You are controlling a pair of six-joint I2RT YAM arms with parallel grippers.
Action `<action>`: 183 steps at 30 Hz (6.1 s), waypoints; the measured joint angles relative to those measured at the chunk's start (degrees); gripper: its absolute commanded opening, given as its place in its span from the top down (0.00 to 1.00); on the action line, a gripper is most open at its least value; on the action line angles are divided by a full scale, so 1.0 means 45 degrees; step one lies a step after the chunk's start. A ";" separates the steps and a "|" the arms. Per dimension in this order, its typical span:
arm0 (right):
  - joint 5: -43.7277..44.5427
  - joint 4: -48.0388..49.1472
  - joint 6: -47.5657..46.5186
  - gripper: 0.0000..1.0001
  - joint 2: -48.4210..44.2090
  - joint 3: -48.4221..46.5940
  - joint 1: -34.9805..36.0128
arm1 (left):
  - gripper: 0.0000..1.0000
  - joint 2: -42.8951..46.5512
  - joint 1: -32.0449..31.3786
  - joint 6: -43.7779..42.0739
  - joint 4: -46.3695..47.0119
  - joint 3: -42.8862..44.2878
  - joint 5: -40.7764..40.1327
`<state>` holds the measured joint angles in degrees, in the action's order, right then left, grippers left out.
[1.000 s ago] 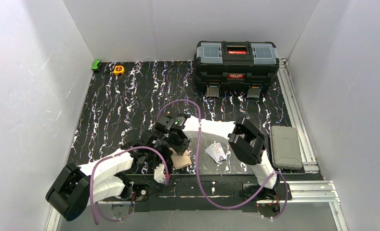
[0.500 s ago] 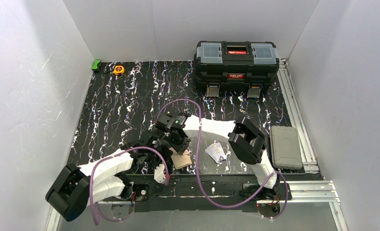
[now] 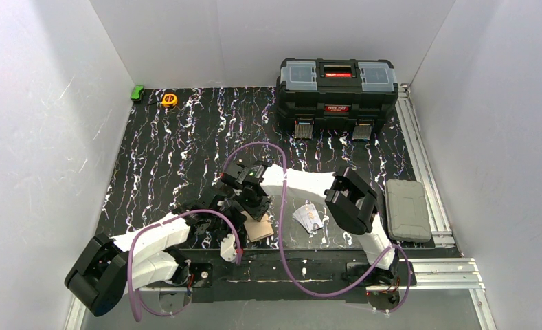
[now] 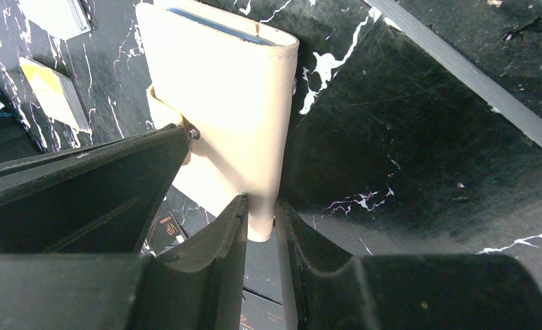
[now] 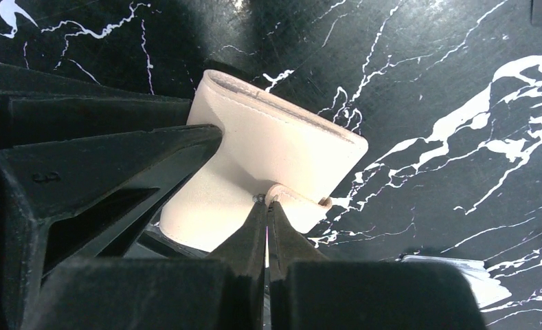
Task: Put the credit cards into the card holder
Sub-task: Close the card holder at the center of the board.
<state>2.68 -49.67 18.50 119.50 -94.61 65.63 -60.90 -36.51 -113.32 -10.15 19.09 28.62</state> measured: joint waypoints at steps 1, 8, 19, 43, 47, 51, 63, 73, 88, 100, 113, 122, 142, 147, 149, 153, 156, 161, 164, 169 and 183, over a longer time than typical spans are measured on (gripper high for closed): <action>-0.0044 -0.0039 -0.0073 0.99 0.0034 -0.0049 0.0005 | 0.80 0.0000 0.0000 0.0010 0.0005 0.0000 0.0000; -0.0214 -0.0549 -0.0515 0.99 0.0452 -0.0636 0.0029 | 0.80 0.0000 -0.0019 0.0063 0.0024 0.0000 -0.0029; -0.0087 -0.1010 -0.0996 0.99 0.0792 -0.1122 0.0262 | 0.80 0.0010 -0.0087 0.0194 0.0063 0.0000 -0.0112; 0.0092 -0.2171 -0.1773 0.65 0.1860 -0.2594 0.0447 | 0.80 0.0155 -0.0189 0.0529 0.0189 -0.0151 -0.0233; 0.0024 -0.1617 -0.1700 0.63 0.1491 -0.2035 0.0398 | 0.81 0.0219 -0.0219 0.0636 0.0214 -0.0194 -0.0233; 0.0024 -0.1297 -0.1724 0.63 0.1292 -0.1719 0.0413 | 0.81 0.0228 -0.0238 0.0646 0.0262 -0.0209 -0.0253; 0.0937 -0.0899 -0.1535 0.62 0.0865 -0.1239 0.0699 | 0.81 0.0228 -0.0253 0.0588 0.0287 -0.0219 -0.0277; 0.1355 -0.0301 -0.1472 0.73 0.0568 -0.0845 0.0806 | 0.81 0.0223 -0.0340 0.0457 0.0593 -0.0330 -0.0340; 0.1180 0.0024 -0.1287 0.73 0.0180 -0.0709 0.1064 | 0.82 0.0228 -0.0355 0.0432 0.0738 -0.0398 -0.0369; 0.2327 -0.0233 -0.1025 0.67 -0.0636 -0.0617 0.1161 | 0.82 0.0228 -0.0355 0.0427 0.0767 -0.0403 -0.0384; 0.2035 -0.0238 -0.0714 0.67 -0.1035 -0.0102 0.0937 | 0.82 0.0228 -0.0355 0.0427 0.0767 -0.0403 -0.0384; 0.1593 -0.0316 -0.0714 0.67 -0.0481 -0.0087 0.0933 | 0.82 0.0228 -0.0355 0.0427 0.0767 -0.0403 -0.0384; 0.2084 -0.0583 -0.0481 0.95 -0.0185 -0.0097 0.0933 | 0.81 0.0223 -0.0355 0.0423 0.0772 -0.0403 -0.0379; 0.1991 -0.0544 -0.0486 0.99 -0.0185 -0.0097 0.0933 | 0.81 0.0223 -0.0355 0.0418 0.0772 -0.0403 -0.0379; 0.1919 -0.0544 -0.0486 0.99 -0.0185 -0.0097 0.0933 | 0.81 0.0223 -0.0355 0.0418 0.0767 -0.0403 -0.0379; 0.1705 -0.0544 -0.0520 0.99 -0.0185 -0.0097 0.0933 | 0.81 0.0223 -0.0355 0.0423 0.0772 -0.0403 -0.0379; 0.1579 -0.0544 -0.0539 0.99 -0.0185 -0.0117 0.0933 | 0.81 0.0223 -0.0355 0.0423 0.0772 -0.0403 -0.0379; 0.1331 -0.0544 -0.0631 0.99 -0.0185 -0.0146 0.0933 | 0.81 0.0223 -0.0355 0.0423 0.0772 -0.0403 -0.0379; 0.1224 -0.0544 -0.0704 0.99 -0.0160 -0.0238 0.0933 | 0.81 0.0223 -0.0355 0.0423 0.0772 -0.0403 -0.0379; 0.1083 -0.0549 -0.0816 0.99 0.0039 -0.0379 0.0933 | 0.81 0.0223 -0.0355 0.0423 0.0777 -0.0403 -0.0379; 0.2312 -0.0743 -0.0787 0.68 0.0189 -0.0767 0.1035 | 0.81 0.0238 -0.0355 0.0423 0.0826 -0.0437 -0.0374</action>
<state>13.08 -53.01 14.96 120.36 -98.06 70.28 -59.83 -38.11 -111.42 -6.44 17.12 26.94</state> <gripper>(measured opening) 0.287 0.185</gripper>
